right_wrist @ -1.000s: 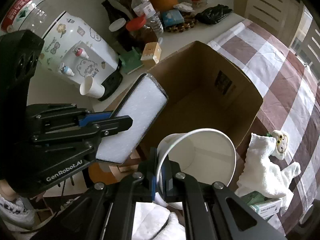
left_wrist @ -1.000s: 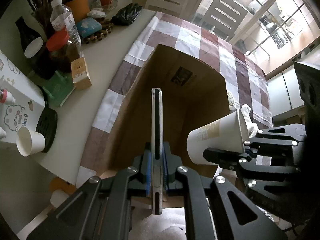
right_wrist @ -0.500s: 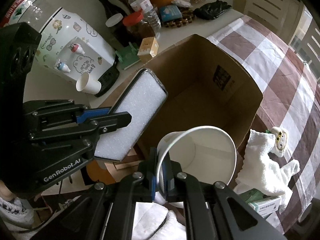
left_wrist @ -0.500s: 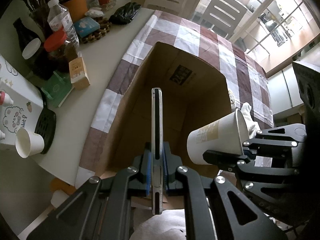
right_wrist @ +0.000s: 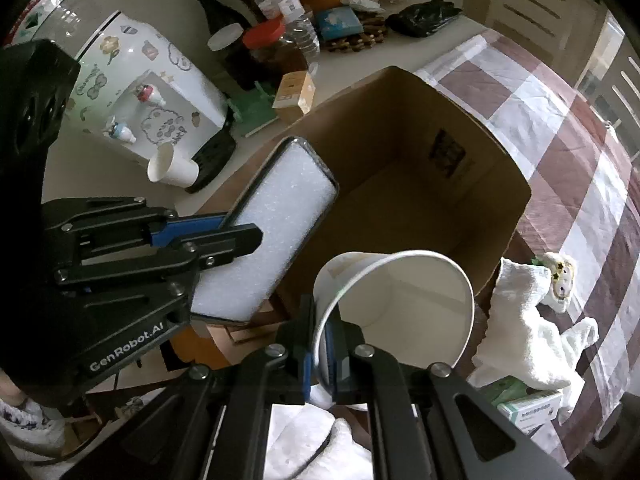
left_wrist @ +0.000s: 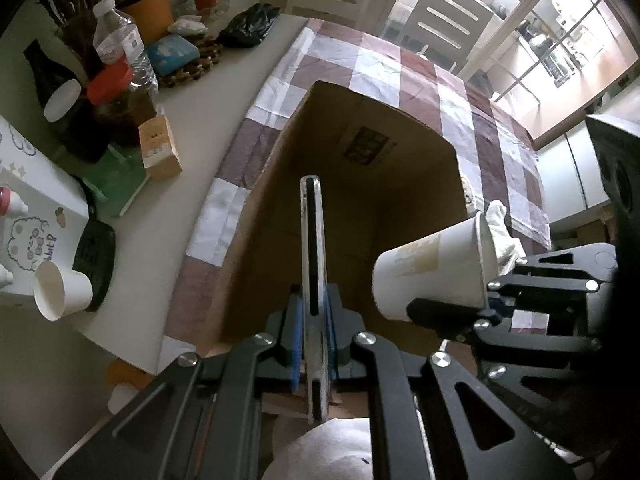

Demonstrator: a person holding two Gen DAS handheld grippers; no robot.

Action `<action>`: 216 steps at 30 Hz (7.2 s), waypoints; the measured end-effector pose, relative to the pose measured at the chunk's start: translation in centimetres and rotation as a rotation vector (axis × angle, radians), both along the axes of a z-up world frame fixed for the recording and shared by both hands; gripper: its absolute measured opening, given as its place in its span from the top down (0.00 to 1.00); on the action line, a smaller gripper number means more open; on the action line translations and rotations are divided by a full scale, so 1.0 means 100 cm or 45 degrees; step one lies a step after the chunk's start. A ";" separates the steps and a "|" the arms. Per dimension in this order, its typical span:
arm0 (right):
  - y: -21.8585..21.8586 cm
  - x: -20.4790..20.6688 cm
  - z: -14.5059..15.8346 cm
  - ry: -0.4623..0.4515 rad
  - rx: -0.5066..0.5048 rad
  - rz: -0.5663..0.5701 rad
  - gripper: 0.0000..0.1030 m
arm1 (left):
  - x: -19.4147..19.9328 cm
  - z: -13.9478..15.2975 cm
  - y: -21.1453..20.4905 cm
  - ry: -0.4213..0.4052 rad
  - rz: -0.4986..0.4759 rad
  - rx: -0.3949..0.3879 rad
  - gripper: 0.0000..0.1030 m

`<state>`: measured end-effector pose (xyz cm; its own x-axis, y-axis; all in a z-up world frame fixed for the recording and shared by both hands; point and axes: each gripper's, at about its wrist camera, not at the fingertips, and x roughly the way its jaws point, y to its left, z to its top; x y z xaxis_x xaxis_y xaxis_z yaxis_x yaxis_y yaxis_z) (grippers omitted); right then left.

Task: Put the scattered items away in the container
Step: 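Open the right tool to drop the cup while the left tool drops the phone into the box, then move the left tool toward the plush cat while the right tool approaches the fluffy white toy, then close the left tool on the plush cat while the right tool grasps the fluffy white toy, then lift the plush cat with the left tool while the right tool lifts the fluffy toy, then carry the plush cat with the left tool while the right tool carries the fluffy toy over the box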

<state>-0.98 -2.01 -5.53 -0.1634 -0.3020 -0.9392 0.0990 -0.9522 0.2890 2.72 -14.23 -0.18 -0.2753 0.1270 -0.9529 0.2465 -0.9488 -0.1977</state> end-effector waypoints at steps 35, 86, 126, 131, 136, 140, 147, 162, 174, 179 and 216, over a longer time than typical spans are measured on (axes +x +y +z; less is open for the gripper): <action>0.152 0.117 0.024 0.040 0.155 -0.736 0.36 | -0.037 0.032 0.119 0.022 -0.350 0.036 0.22; 0.260 0.083 -0.145 -0.188 0.050 -0.713 0.51 | -0.020 -0.181 0.213 -0.356 -0.415 -0.042 0.54; 0.238 0.178 0.007 0.191 0.041 -0.946 0.84 | -0.029 -0.055 0.237 -0.093 -0.489 0.085 0.57; 0.236 0.198 0.015 0.193 0.052 -0.992 0.84 | -0.029 -0.041 0.238 -0.063 -0.517 0.077 0.57; 0.233 0.221 0.023 0.197 0.061 -1.044 0.84 | -0.028 -0.026 0.244 -0.026 -0.551 0.029 0.57; 0.229 0.237 0.026 0.193 0.062 -1.081 0.84 | -0.029 -0.015 0.249 0.005 -0.573 -0.031 0.57; 0.219 0.256 0.027 0.181 0.047 -1.129 0.84 | -0.028 -0.002 0.255 0.033 -0.624 -0.051 0.57; 0.192 0.261 0.053 0.223 0.044 -1.116 0.84 | -0.022 0.035 0.239 0.093 -0.632 0.000 0.57; 0.168 0.213 0.071 0.261 0.041 -0.962 0.84 | -0.028 0.061 0.180 0.156 -0.484 0.021 0.57; 0.159 0.188 0.078 0.274 0.038 -0.878 0.84 | -0.030 0.069 0.157 0.175 -0.410 0.033 0.57; 0.095 0.037 0.151 0.483 0.047 -0.344 0.84 | -0.002 0.080 -0.006 0.211 0.149 0.021 0.57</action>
<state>2.69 7.47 9.57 -0.5656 -0.1691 -0.8071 -0.0616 -0.9673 0.2459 2.51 -14.85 7.82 -0.4424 0.1001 -0.8912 0.3179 -0.9117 -0.2602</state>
